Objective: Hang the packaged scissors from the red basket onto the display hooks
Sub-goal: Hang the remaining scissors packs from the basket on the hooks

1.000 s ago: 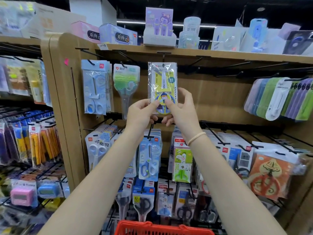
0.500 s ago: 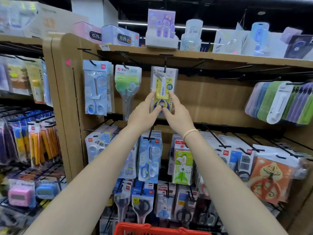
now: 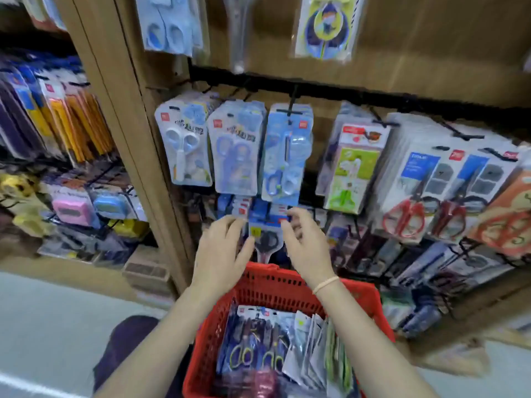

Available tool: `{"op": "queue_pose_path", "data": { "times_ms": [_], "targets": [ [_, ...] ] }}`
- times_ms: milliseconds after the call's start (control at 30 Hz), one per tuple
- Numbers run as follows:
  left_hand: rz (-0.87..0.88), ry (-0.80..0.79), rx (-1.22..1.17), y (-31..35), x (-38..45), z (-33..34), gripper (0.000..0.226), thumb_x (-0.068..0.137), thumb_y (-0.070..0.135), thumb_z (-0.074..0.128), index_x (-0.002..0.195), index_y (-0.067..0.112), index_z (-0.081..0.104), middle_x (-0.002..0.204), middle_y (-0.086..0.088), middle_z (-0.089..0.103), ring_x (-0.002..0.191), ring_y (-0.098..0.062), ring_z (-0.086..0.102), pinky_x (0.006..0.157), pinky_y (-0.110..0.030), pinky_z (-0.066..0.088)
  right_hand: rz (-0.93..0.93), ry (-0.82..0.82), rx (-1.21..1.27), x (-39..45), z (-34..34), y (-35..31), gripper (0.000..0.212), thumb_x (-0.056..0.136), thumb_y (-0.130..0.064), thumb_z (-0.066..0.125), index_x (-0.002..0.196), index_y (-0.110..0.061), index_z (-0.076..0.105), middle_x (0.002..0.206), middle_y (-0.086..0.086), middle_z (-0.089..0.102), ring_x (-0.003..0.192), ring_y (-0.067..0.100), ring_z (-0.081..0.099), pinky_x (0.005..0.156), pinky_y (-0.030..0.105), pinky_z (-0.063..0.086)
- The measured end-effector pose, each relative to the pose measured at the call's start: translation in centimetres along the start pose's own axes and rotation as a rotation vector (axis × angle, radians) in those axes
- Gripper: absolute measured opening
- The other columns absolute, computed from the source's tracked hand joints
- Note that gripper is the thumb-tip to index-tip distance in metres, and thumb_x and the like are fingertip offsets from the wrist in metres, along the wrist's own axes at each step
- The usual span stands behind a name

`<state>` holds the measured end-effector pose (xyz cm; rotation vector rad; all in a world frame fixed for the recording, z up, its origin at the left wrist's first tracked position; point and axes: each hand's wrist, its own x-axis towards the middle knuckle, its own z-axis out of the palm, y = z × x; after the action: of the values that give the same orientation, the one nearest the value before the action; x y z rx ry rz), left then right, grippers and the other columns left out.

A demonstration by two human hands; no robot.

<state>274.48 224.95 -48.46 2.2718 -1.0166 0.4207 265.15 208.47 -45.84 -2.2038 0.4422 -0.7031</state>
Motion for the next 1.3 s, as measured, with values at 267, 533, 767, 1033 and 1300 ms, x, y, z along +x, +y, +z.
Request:
{"op": "queue_pose_path", "data": {
  "times_ms": [267,533,767,1033,1300],
  "targets": [
    [-0.416,-0.514,-0.016,-8.2,-16.3,8.2,0.084,0.094,0.052,0.050,0.158,0.004,0.026,0.154,-0.023,0.040,0.142,-0.042,0.041,0.114,-0.048,0.041,0.648,-0.605,-0.077,-11.8,11.9,14.0,0.032,0.101,-0.035,0.056,0.122,-0.011,0.055,0.093,0.002,0.058,0.086,0.023,0.058,0.072,0.032,0.040],
    [-0.512,-0.537,-0.058,-8.0,-17.3,9.1,0.111,0.087,0.054,0.072,0.164,0.008,0.005,0.170,-0.014,0.017,0.145,-0.036,0.040,0.099,-0.045,0.050,0.862,-0.661,-0.257,-17.2,16.0,20.9,0.059,0.091,-0.041,0.069,0.133,-0.004,0.049,0.133,0.017,0.056,0.124,0.034,0.053,0.101,0.040,0.043],
    [-0.535,-0.514,-0.103,-7.5,-17.0,8.9,0.113,0.084,0.054,0.073,0.164,0.013,0.005,0.167,-0.012,0.023,0.151,-0.029,0.031,0.102,-0.044,0.048,0.717,-0.662,-0.229,-17.2,16.6,20.7,0.050,0.095,-0.026,0.063,0.143,-0.024,0.050,0.140,0.004,0.059,0.133,0.029,0.048,0.104,0.034,0.038],
    [-0.527,-0.479,-0.132,-7.4,-16.9,8.7,0.111,0.080,0.071,0.054,0.164,0.015,0.007,0.162,-0.011,0.031,0.143,-0.030,0.042,0.093,-0.041,0.053,0.903,-0.588,-0.029,-16.1,18.4,20.0,0.059,0.100,-0.028,0.057,0.152,-0.011,0.034,0.156,0.016,0.027,0.140,0.034,0.038,0.114,0.038,0.034],
    [-0.541,-0.484,-0.164,-7.7,-17.1,8.9,0.109,0.085,0.060,0.066,0.164,0.017,0.005,0.163,-0.009,0.028,0.143,-0.029,0.043,0.092,-0.040,0.052,1.172,-0.379,0.221,-16.1,19.1,20.7,0.101,0.081,-0.050,0.080,0.154,-0.004,0.027,0.152,0.012,0.044,0.140,0.031,0.044,0.112,0.039,0.039]
  ]
}}
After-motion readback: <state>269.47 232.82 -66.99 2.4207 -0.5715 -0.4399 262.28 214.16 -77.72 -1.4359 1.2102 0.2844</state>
